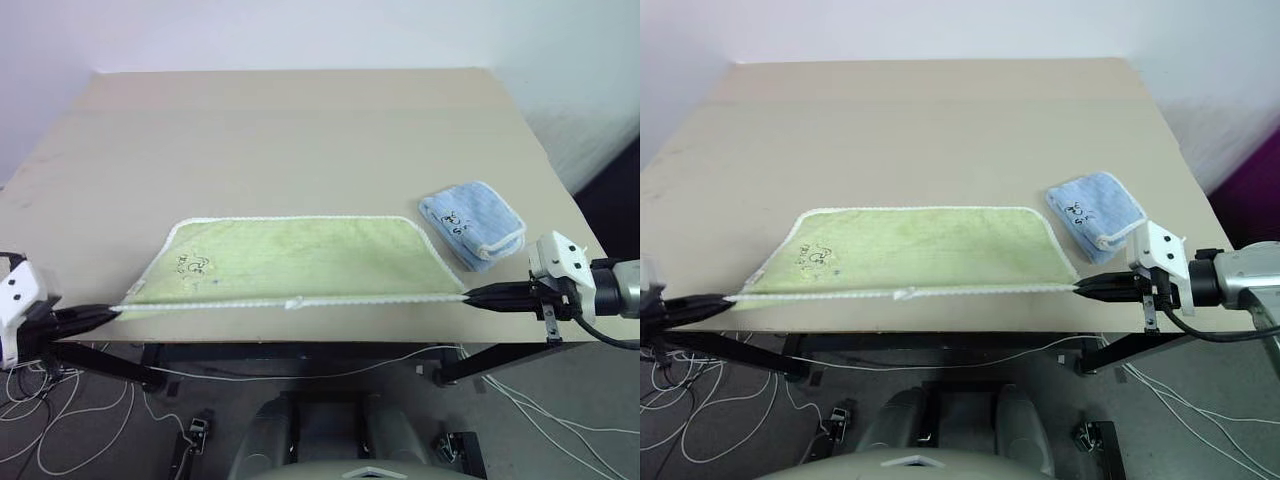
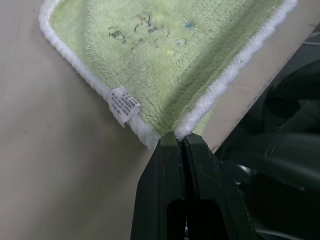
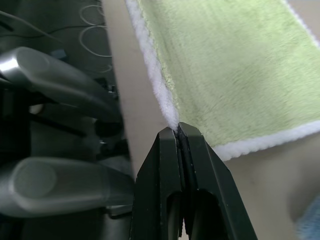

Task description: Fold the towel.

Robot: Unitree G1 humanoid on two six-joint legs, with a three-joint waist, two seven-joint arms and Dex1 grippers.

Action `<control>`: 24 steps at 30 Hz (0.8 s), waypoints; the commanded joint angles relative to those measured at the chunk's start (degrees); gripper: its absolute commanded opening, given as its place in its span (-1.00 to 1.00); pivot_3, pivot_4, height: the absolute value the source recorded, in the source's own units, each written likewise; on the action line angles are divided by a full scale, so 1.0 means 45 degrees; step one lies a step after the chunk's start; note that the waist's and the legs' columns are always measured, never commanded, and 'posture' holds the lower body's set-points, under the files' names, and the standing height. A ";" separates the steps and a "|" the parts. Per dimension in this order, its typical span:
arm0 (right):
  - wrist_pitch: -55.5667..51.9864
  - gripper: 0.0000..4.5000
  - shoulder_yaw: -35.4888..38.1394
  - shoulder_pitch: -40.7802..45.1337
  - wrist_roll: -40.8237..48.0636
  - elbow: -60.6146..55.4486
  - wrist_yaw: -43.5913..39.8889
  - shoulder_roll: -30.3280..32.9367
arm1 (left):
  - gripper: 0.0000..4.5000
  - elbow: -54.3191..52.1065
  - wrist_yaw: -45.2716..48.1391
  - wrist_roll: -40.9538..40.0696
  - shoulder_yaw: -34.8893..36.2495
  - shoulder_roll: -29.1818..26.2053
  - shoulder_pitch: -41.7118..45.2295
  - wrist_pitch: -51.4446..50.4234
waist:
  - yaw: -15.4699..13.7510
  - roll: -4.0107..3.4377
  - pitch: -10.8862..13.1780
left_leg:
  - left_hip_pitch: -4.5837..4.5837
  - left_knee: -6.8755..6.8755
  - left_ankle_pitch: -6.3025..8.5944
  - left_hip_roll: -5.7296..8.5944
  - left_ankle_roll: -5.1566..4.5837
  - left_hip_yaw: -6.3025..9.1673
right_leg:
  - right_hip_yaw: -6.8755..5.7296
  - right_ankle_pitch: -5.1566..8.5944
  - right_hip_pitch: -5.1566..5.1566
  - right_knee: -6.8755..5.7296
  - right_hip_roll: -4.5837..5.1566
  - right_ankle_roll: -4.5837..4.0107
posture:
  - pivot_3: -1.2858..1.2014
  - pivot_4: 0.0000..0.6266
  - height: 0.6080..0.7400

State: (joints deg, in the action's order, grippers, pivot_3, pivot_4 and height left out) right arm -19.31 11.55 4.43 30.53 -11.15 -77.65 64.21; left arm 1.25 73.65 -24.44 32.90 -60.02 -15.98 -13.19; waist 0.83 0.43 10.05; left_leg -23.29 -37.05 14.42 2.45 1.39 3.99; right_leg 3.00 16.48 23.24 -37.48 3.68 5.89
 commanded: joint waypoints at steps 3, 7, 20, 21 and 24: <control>0.0758 -0.99 -0.0801 0.2079 -0.1065 0.1179 0.0592 -0.0614 | -1.00 0.1163 -0.1449 0.0765 -0.0982 -0.0145 0.2493 0.0182 | -0.0066 0.0006 -0.0005 | -0.0003 -0.0004 0.0000 0.0001 0.0002 0.0010 | -0.0012 -0.0002 -0.0007 0.0011 0.0004 0.0000 | 0.03 -0.52 1.00; 0.1631 -0.99 -0.1808 0.3652 -0.2320 0.2826 0.0923 -0.1235 | -1.00 0.2655 -0.2220 0.1451 -0.2197 0.0103 0.4835 0.0668 | -0.0015 0.0005 -0.0004 | -0.0016 0.0011 0.0003 0.0008 -0.0002 0.0007 | -0.0020 -0.0004 0.0006 0.0039 0.0002 0.0003 | 0.03 -0.52 1.00; 0.5027 -0.99 -0.3859 0.8168 -0.5731 0.9484 0.2333 -0.3655 | -1.00 0.7955 -0.4119 0.4173 -0.5617 0.1505 1.0359 0.3027 | 0.0034 0.0005 -0.0004 | -0.0034 -0.0008 -0.0001 0.0022 -0.0003 -0.0033 | -0.0010 -0.0008 0.0057 -0.0020 -0.0040 0.0009 | 0.03 -0.52 1.00; 0.5241 -0.99 -0.3913 0.8399 -0.5876 0.9901 0.2402 -0.3794 | -1.00 0.8228 -0.4242 0.4292 -0.5724 0.1616 1.0574 0.3157 | 0.0036 0.0005 -0.0004 | -0.0034 -0.0012 -0.0001 0.0023 -0.0004 -0.0033 | -0.0009 -0.0008 0.0060 -0.0026 -0.0041 0.0009 | 0.03 -0.52 1.00; 0.5831 -0.99 -0.4029 0.8905 -0.6257 1.0896 0.2644 -0.4152 | -1.00 0.8875 -0.4672 0.4600 -0.5967 0.1882 1.1059 0.3513 | 0.0040 0.0006 -0.0004 | -0.0034 -0.0014 -0.0001 0.0025 -0.0004 -0.0034 | -0.0008 -0.0007 0.0060 -0.0029 -0.0042 0.0009 | 0.03 -0.52 1.00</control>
State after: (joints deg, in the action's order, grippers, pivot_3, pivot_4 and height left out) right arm 5.42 -7.40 42.91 3.41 36.13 -66.95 45.10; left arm 39.88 54.57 -4.88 5.23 -50.62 32.49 1.48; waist 1.01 0.46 10.03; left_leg -23.45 -37.12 14.41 2.57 1.38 3.83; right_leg 2.97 16.45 23.52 -37.62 3.49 5.93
